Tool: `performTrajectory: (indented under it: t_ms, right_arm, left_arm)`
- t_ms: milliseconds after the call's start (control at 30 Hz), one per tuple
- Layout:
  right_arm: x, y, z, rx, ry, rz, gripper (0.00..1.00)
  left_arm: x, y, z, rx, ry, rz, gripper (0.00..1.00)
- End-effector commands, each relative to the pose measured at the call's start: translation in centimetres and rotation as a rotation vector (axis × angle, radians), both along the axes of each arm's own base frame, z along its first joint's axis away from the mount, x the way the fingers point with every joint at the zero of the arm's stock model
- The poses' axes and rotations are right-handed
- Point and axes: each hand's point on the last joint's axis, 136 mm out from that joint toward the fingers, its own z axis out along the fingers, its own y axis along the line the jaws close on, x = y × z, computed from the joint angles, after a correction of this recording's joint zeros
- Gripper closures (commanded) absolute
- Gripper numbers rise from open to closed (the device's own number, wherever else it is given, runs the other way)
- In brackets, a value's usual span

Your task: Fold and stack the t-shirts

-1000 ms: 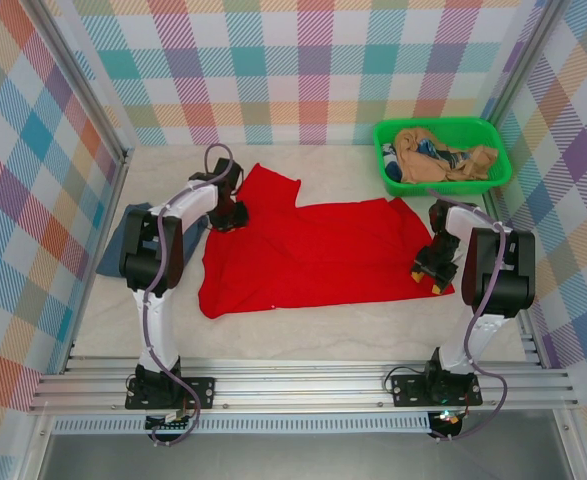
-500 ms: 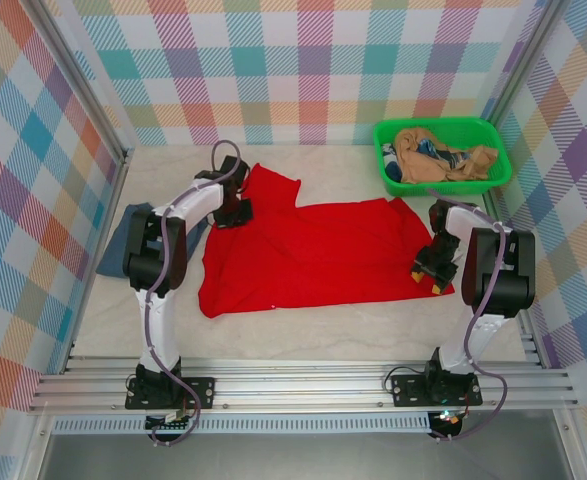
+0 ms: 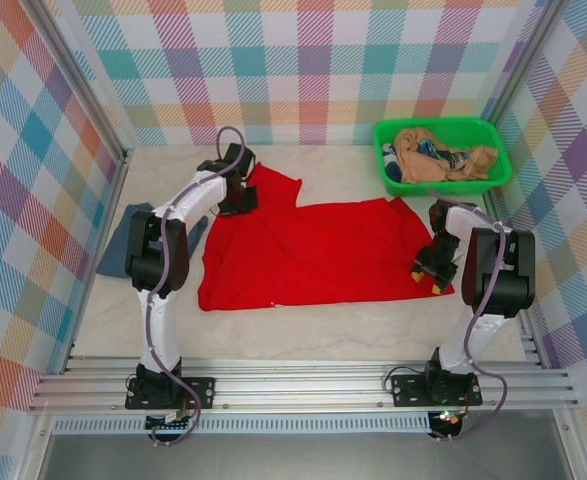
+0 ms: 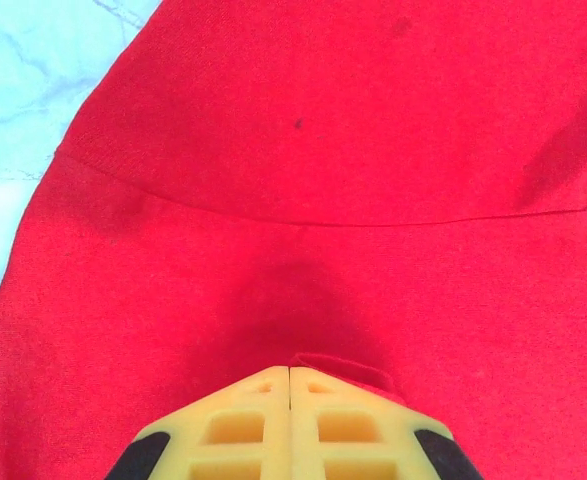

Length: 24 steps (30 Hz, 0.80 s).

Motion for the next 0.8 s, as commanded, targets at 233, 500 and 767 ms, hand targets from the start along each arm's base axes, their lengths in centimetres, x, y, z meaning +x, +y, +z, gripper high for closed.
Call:
performTrajectory:
  t_ms: [233,500,767]
  right_arm:
    - [-0.3,0.1,0.2,0.004,0.015,0.017,0.52]
    - [-0.1,0.2,0.3,0.010,0.013,0.022,0.52]
    - [0.8,0.0,1.8,0.003,-0.034,0.048,0.51]
  left_arm:
    - [1.5,-0.6,1.2,0.048,-0.035,-0.027,1.00]
    - [1.0,1.0,-0.5,0.135,0.010,0.010,0.76]
    - [-4.5,5.4,5.5,0.167,0.001,0.135,0.50]
